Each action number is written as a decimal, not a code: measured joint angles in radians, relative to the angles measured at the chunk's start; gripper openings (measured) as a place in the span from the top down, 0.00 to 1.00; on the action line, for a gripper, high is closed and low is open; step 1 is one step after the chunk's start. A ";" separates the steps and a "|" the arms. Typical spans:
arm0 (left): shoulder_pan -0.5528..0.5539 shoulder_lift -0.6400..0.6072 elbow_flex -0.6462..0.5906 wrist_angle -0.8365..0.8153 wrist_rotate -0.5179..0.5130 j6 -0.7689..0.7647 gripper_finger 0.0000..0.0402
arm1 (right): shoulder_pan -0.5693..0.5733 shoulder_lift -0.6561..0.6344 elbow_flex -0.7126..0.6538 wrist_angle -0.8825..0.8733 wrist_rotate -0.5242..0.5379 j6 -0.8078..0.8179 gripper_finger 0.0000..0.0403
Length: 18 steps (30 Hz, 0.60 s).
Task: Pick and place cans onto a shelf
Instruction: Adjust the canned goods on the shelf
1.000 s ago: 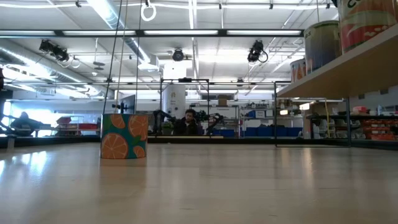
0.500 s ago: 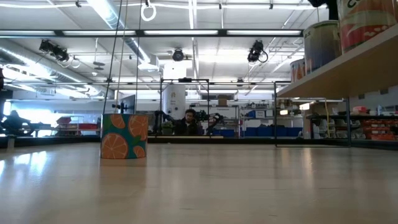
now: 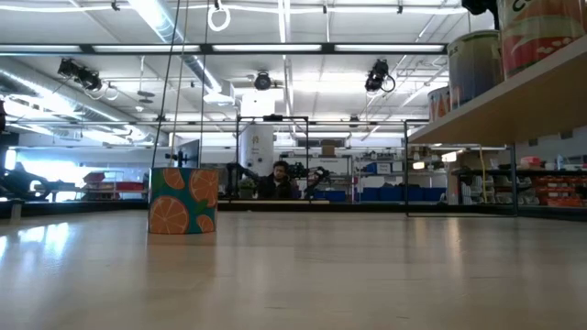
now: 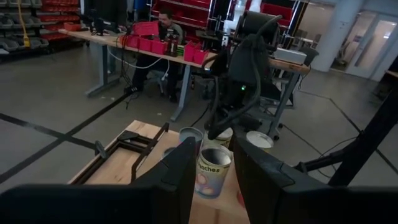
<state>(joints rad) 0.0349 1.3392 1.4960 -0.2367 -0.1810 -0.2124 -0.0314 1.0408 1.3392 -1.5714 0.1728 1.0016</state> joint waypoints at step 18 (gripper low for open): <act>-0.065 0.045 0.000 0.114 0.185 0.014 0.71 | 0.198 -0.096 0.080 0.129 -0.216 -0.494 1.00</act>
<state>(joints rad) -0.0300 1.3840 1.4960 -0.1225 0.0036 -0.1988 0.1661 0.9445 1.4197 -1.4421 -0.0431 0.5073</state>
